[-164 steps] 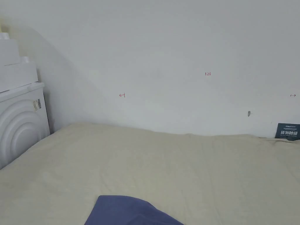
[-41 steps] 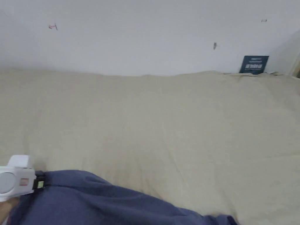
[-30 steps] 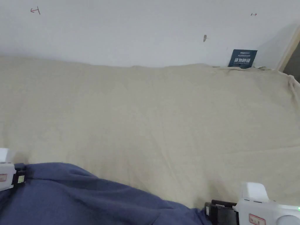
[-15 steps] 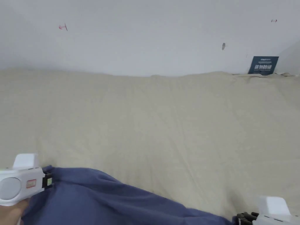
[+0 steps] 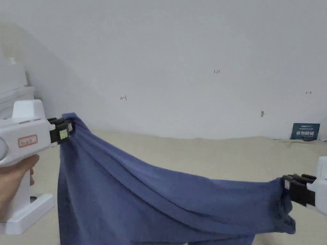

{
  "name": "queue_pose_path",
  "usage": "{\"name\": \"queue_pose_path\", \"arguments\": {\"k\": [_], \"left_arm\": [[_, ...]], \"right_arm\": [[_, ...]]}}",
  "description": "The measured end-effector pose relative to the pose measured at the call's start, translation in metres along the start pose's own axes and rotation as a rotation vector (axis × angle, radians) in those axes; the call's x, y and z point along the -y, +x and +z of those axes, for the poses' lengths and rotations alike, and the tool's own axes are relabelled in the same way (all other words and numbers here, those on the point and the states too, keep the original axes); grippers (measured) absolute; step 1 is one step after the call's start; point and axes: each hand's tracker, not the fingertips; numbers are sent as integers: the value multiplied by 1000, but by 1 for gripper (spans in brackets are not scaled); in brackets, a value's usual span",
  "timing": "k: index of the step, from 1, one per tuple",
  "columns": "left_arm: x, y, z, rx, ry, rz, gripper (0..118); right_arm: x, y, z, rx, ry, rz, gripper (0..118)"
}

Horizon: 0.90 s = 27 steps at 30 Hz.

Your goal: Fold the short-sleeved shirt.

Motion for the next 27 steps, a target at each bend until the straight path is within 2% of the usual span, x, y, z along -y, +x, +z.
{"name": "queue_pose_path", "arguments": {"k": [4,9,12,27], "left_arm": [[-47,1,34,-38,82,-20,5],[-80,-6,47,-61,111,32,5],[-87,-11,47,-56,126,45,5],[-89,-9,29,-19,116,74,5]], "right_arm": [[-62,-15,26,26,88,58,4],[-120,-14,39,0,139,-15,4],[-140,-17,42,6,155,-21,4],[-154,-5,25,36,192,-10,4]]}}
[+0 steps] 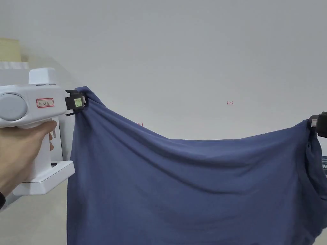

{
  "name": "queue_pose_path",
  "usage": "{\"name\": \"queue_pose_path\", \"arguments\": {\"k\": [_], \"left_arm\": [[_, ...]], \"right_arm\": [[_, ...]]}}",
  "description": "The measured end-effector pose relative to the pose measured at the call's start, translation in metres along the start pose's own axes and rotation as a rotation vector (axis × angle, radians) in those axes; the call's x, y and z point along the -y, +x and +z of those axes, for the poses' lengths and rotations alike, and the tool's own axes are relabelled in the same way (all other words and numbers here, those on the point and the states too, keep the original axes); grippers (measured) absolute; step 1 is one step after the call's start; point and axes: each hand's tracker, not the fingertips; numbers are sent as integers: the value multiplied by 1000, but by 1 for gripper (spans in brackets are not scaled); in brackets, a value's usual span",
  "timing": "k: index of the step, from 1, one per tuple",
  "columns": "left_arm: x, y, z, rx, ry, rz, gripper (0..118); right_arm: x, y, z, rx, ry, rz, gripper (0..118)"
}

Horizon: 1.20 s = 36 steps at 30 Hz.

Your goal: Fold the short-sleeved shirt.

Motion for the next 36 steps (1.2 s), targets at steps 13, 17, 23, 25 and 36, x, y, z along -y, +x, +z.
{"name": "queue_pose_path", "arguments": {"k": [13,17,23,25,36], "left_arm": [[-40,7,-8,-37,40,-44,5],[-32,4,-24,-51,23,-49,5],[-12,2,-66,-77,-35,-63,5],[-6,2,-86,-85,-60,-75,5],[33,-5,-167,-107,-104,-60,5]], "right_arm": [[-45,-5,-18,14,59,-14,4],[-42,-3,-35,22,43,1,4],[-37,-3,-78,39,10,6,4],[-34,-5,-97,56,-8,28,4],[-18,2,-184,82,-15,60,4]]}}
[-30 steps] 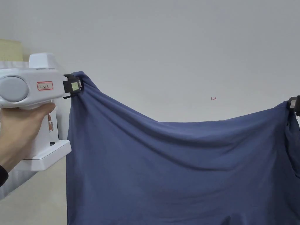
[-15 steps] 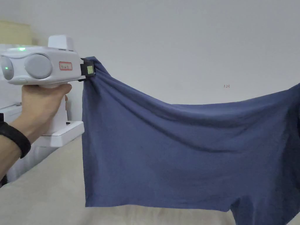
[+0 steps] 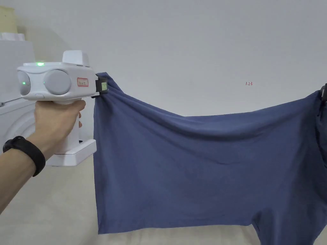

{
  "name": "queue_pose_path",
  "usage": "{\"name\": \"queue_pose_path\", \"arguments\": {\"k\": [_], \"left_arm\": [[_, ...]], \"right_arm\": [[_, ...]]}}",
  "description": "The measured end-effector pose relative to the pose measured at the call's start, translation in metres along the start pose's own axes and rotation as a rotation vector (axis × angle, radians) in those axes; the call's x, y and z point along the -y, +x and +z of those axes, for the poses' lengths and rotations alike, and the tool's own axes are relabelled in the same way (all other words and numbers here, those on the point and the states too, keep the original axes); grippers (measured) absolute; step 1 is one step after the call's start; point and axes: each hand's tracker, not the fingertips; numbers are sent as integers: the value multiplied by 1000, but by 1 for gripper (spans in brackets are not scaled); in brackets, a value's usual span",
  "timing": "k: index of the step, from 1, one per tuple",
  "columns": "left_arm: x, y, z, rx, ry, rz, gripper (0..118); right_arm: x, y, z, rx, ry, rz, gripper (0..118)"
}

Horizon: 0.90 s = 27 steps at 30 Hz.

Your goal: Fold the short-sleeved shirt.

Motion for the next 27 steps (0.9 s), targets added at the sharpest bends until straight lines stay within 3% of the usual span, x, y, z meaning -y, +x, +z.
{"name": "queue_pose_path", "arguments": {"k": [11,15,20,24,25,27], "left_arm": [[10,13,-66,-32,-3,-74,5],[26,16,-85,-44,-29,-92,5],[107,14,-102,-19,-186,-28,5],[193,15,-114,13,-328,111,5],[213,13,-122,20,-358,91,5],[248,12,-119,35,-403,91,5]], "right_arm": [[9,-7,-69,70,-41,94,4],[24,-9,-85,63,-51,81,4],[99,-9,-104,54,-181,63,4],[185,-14,-114,38,-299,-44,4],[203,-15,-114,29,-314,-72,4],[238,-17,-105,6,-325,-65,4]]}}
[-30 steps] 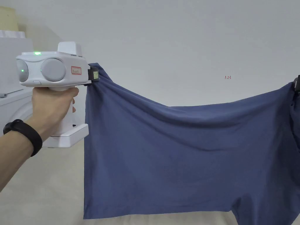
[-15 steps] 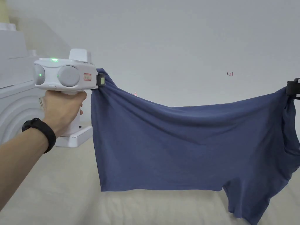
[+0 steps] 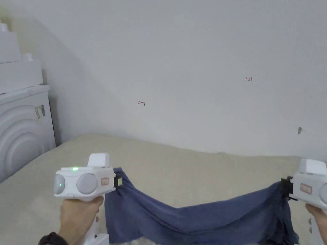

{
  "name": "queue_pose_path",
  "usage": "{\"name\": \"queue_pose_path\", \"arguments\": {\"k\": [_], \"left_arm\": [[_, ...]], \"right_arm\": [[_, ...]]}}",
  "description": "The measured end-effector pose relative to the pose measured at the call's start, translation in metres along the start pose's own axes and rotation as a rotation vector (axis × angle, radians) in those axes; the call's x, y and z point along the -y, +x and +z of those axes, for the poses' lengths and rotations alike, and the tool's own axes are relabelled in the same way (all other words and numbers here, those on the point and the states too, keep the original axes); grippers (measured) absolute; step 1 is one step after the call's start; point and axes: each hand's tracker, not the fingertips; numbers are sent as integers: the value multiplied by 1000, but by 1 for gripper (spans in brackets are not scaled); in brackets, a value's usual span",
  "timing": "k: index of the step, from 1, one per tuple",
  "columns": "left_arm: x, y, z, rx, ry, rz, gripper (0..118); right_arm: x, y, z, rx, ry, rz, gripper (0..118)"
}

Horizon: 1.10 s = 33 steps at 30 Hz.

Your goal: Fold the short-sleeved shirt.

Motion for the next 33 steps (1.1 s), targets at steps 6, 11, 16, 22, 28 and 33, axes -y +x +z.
{"name": "queue_pose_path", "arguments": {"k": [6,11,16,22,28,33], "left_arm": [[94,-30,44,72,-36,79,5],[172,-56,109,103,-118,115,5],[236,-79,175,106,-104,182,5],[281,-88,234,87,-155,152,5],[310,-91,257,90,-199,144,5],[310,-88,252,76,-209,132,5]], "right_arm": [[98,31,44,-107,-44,13,4],[184,60,123,-141,-113,-25,4],[255,89,189,-86,-164,-167,4],[303,100,251,-44,-199,-202,4],[326,106,267,-17,-271,-166,4],[327,105,264,-9,-277,-151,4]]}}
